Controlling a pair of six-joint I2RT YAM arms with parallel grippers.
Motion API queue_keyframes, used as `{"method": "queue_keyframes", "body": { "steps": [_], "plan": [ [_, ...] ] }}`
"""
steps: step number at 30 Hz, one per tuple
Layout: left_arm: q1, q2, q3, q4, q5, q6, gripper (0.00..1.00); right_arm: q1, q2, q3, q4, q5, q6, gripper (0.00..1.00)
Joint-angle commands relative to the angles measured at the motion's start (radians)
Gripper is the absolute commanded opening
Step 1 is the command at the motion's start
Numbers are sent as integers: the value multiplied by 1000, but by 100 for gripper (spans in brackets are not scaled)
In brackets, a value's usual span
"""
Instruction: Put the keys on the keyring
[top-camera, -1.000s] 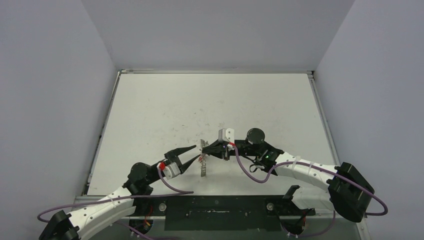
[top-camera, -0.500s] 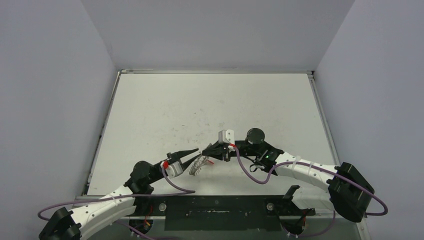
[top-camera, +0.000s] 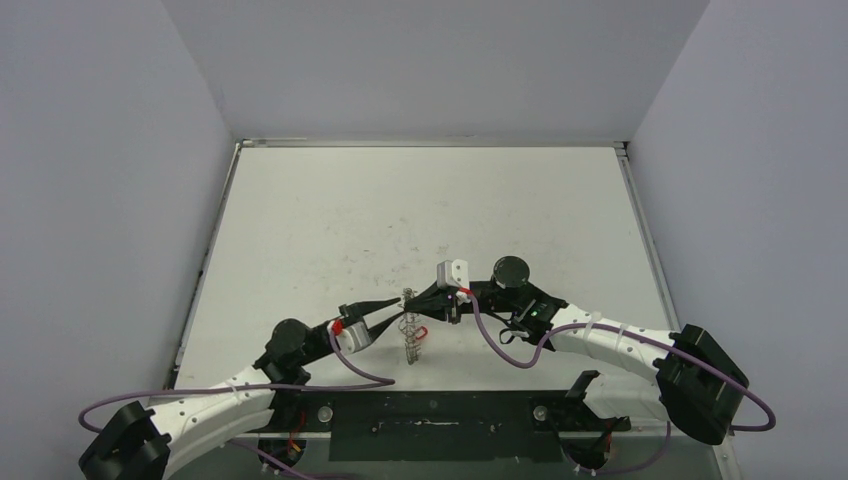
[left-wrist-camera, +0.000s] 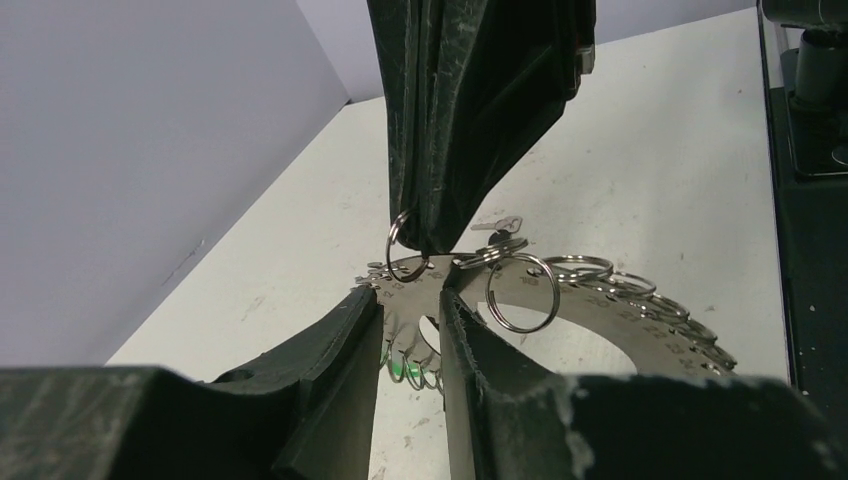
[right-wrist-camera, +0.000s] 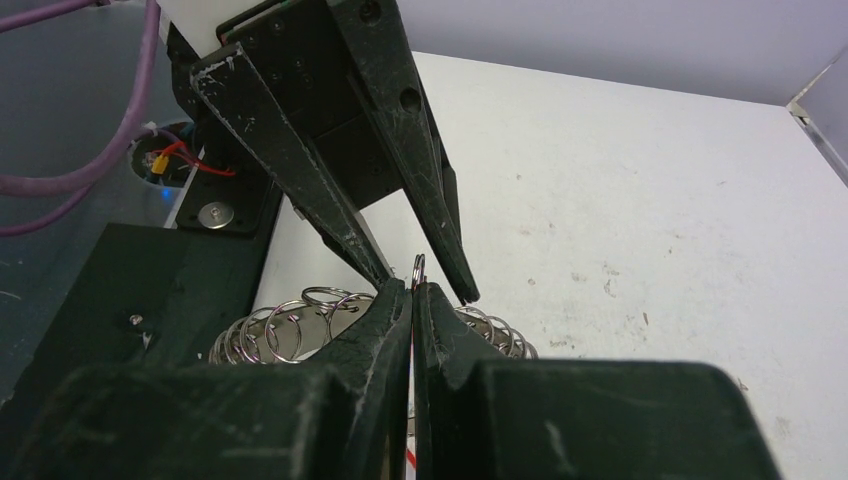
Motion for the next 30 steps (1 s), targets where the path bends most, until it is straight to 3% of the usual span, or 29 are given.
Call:
{"method": "queue_keyframes", "body": {
  "steps": [1, 16, 21, 24, 30],
  "plan": [
    [-1, -33, 47, 63, 19, -21, 26, 0, -6, 46, 74, -41, -9, 0],
    [-2, -34, 62, 46, 46, -15, 18, 3, -1, 53, 74, -49, -2, 0],
    [-2, 4, 74, 61, 60, -11, 10, 0, -3, 52, 62, -50, -8, 0],
    [-2, 14, 78, 71, 68, -13, 0, 1, -3, 55, 38, -49, -22, 0],
    [0, 1, 80, 63, 57, -41, 0, 0, 0, 58, -16, -29, -57, 0]
  ]
}}
